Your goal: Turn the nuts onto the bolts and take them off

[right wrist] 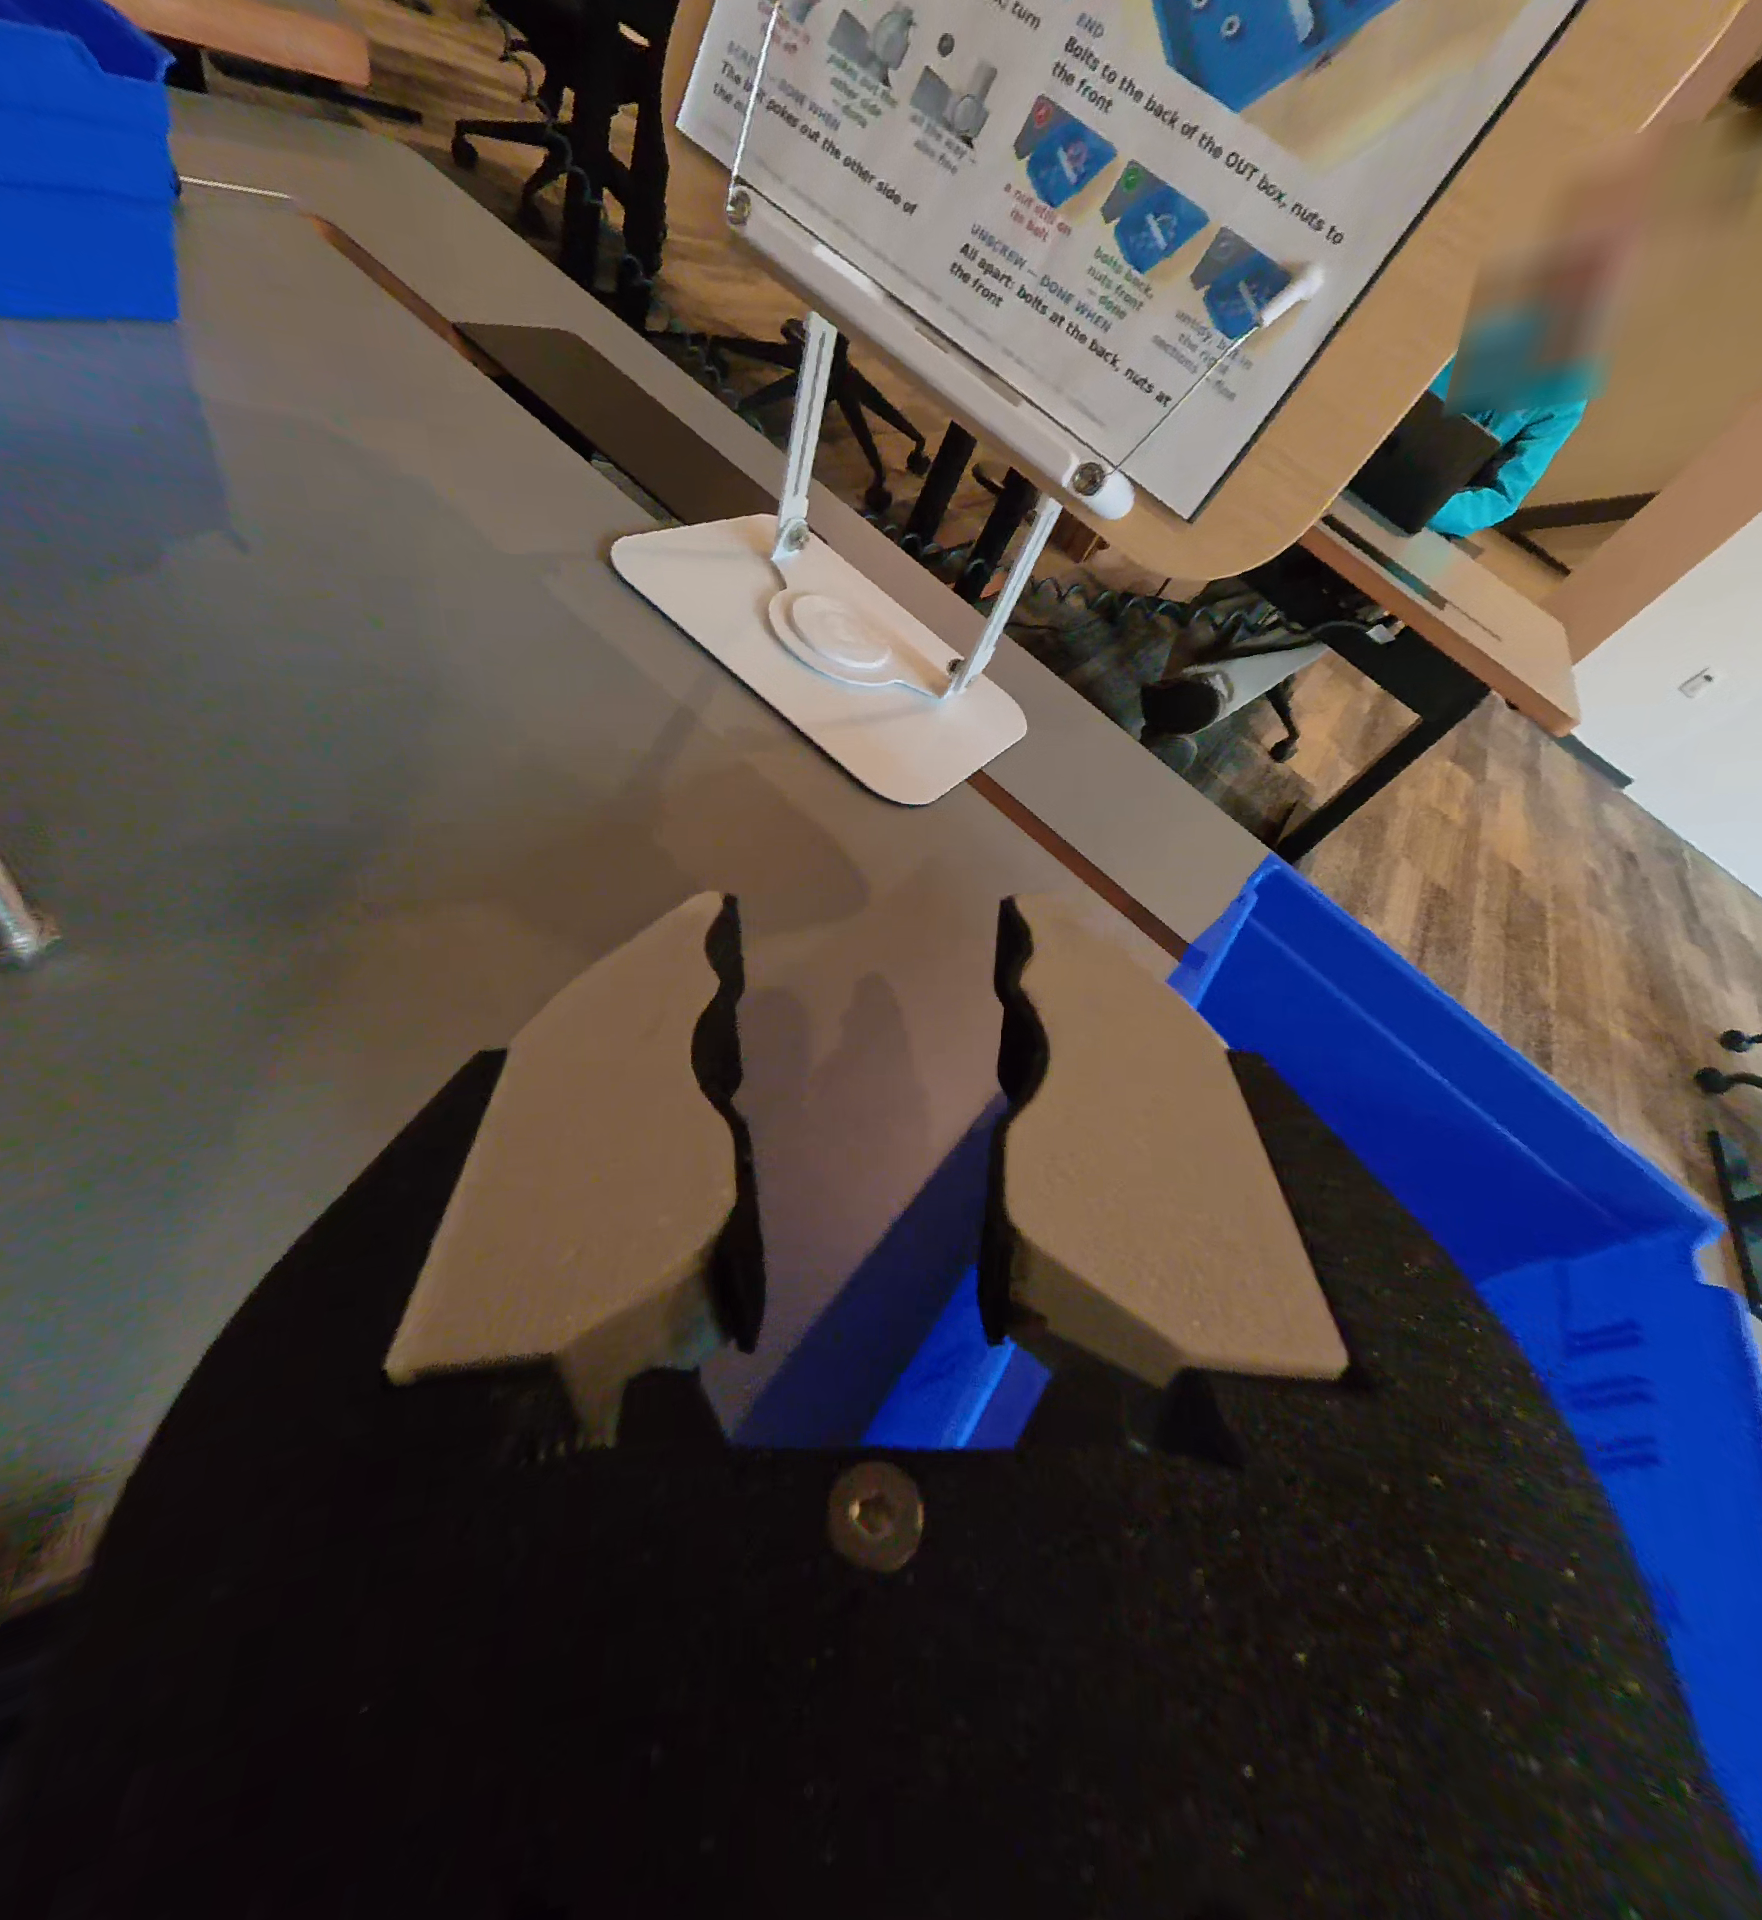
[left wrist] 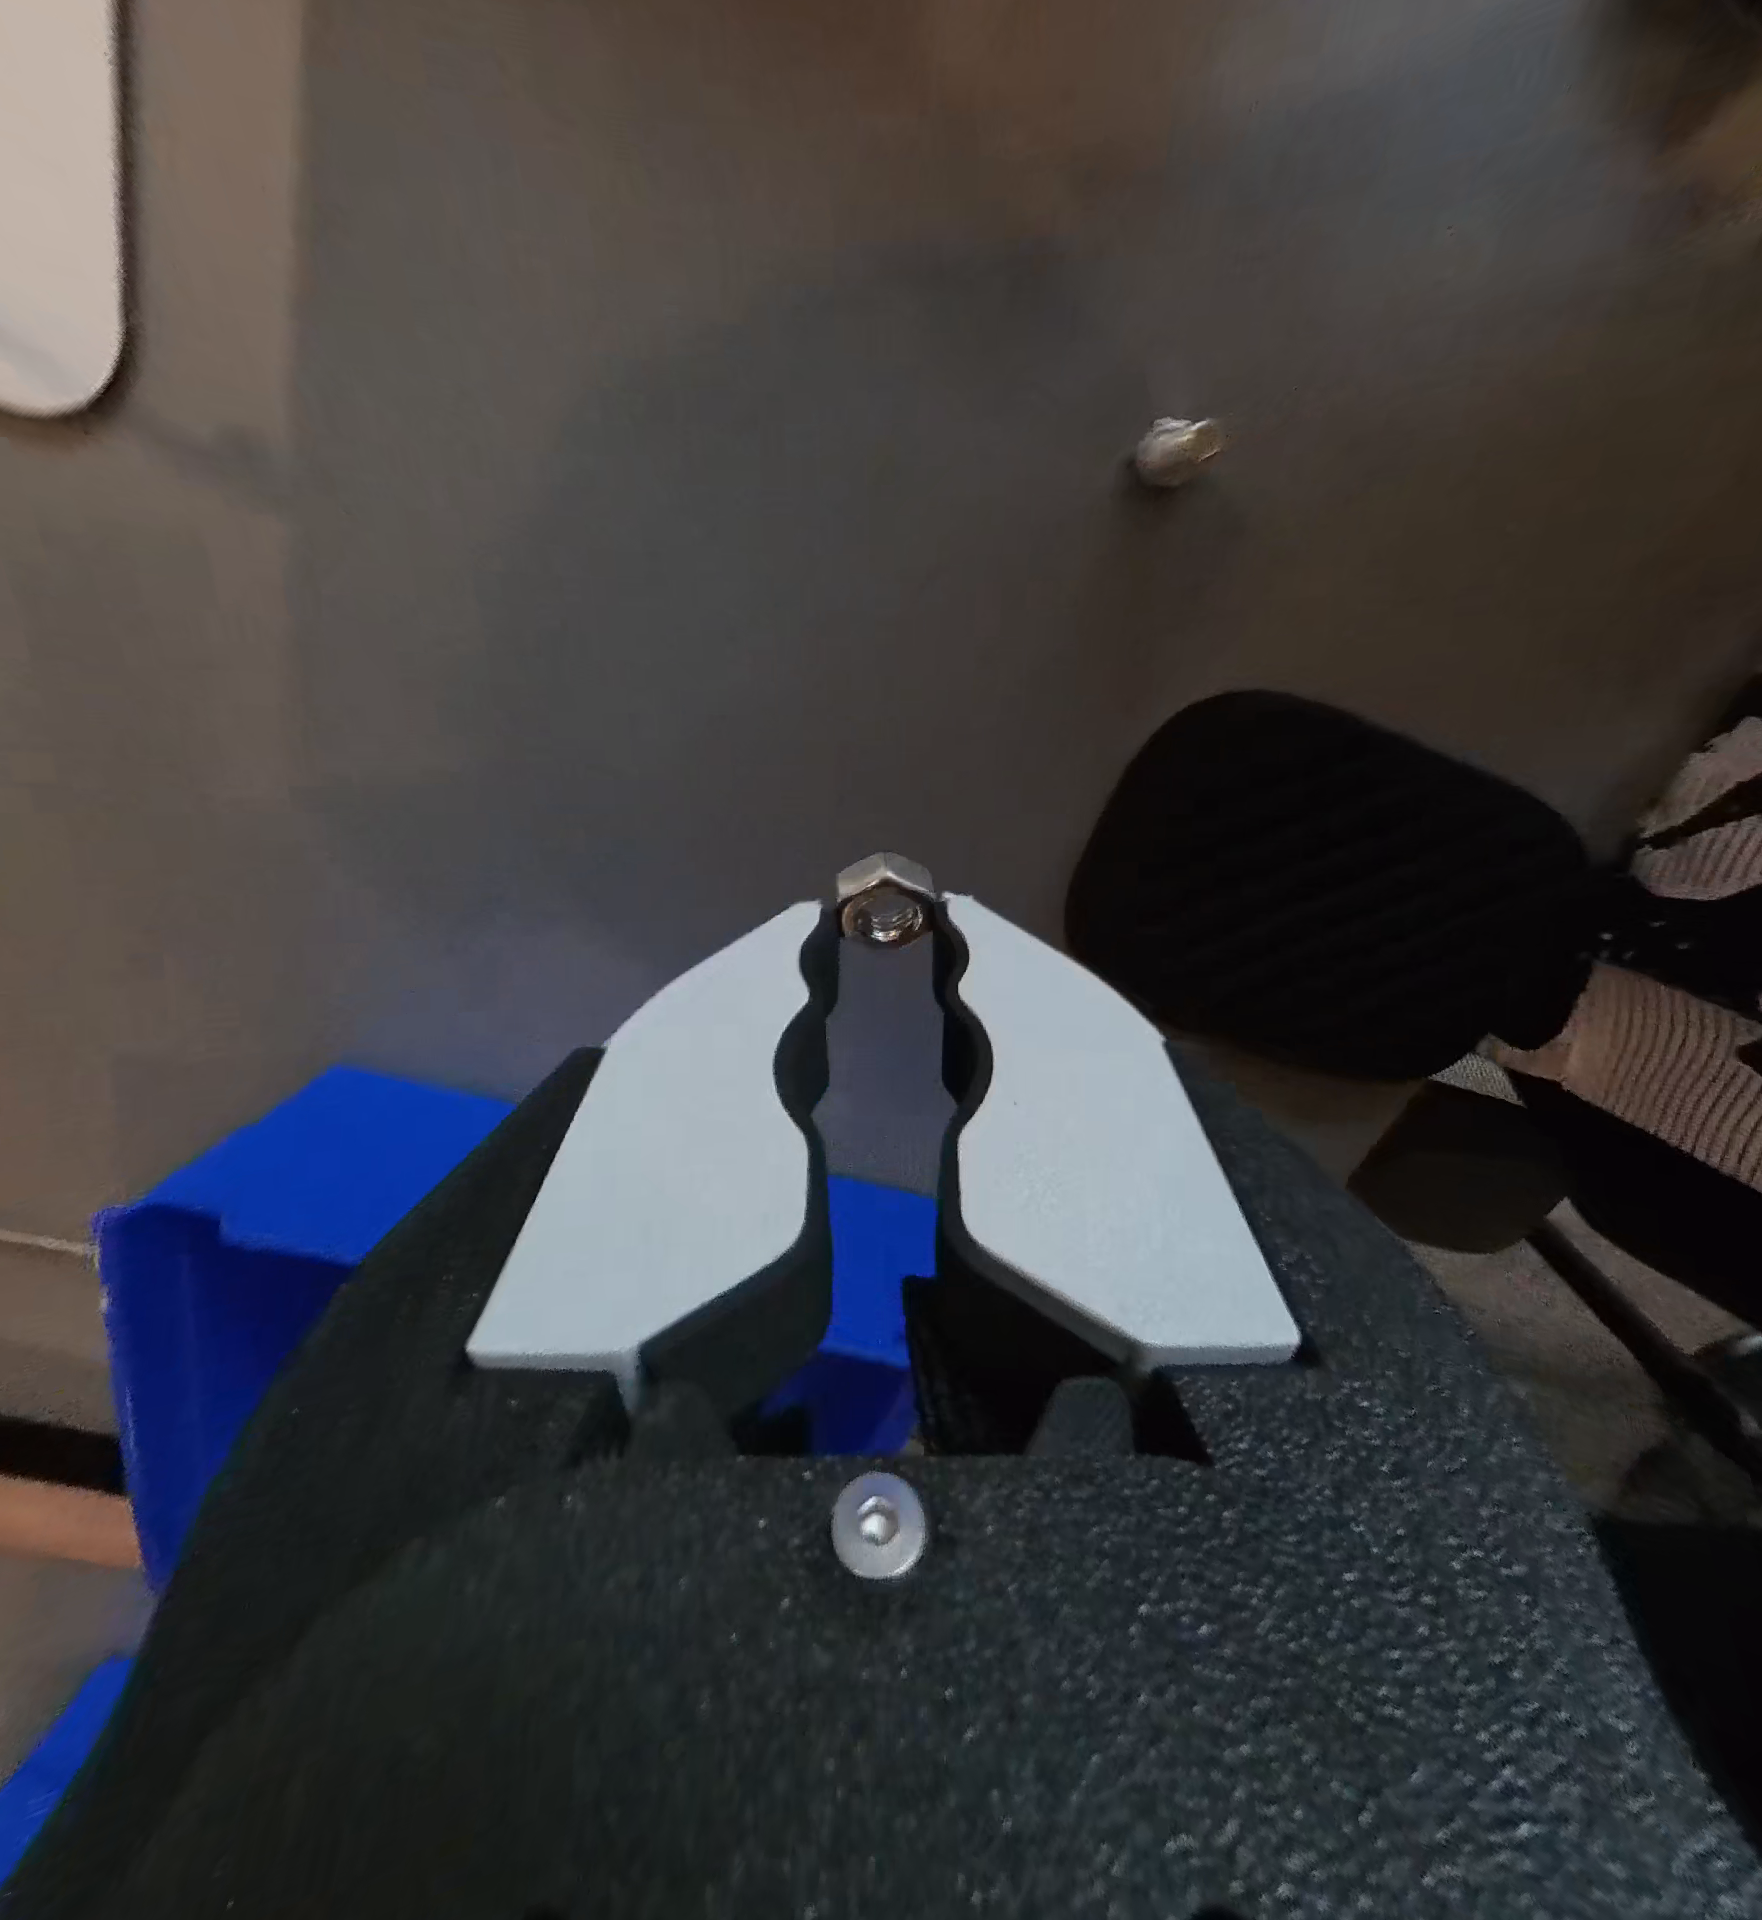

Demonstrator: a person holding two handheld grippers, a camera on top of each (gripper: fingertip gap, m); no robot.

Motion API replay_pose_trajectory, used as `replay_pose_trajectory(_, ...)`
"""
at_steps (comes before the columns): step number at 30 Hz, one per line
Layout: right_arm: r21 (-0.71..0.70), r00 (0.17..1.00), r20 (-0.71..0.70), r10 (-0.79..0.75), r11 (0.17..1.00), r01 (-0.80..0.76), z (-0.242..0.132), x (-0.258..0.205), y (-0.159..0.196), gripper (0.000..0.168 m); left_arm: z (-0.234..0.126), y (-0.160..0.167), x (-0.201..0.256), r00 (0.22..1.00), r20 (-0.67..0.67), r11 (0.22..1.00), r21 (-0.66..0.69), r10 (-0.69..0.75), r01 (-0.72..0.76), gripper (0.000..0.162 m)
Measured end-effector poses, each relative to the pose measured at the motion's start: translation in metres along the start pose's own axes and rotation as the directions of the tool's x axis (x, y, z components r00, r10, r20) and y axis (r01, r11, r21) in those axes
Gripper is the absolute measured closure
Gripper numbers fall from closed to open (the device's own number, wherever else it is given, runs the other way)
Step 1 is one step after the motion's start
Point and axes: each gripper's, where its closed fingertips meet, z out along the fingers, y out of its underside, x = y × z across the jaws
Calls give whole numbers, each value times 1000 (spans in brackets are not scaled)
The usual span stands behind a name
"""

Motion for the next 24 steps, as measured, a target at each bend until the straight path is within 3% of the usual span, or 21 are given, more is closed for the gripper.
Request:
replay_pose_trajectory(12, -27, 1000, -10, 20, 999, -20, 5, 4, 13, 124, 74, -91, 86, 974, -113, 981, 10, 195, -195, 145)
replay_pose_trajectory(24, -15, 1000, -1, 32, 999, -32, 3, 3, 12, 124, 142, -109, 95, 973, -123, 963, -164, 193, -212, 145)
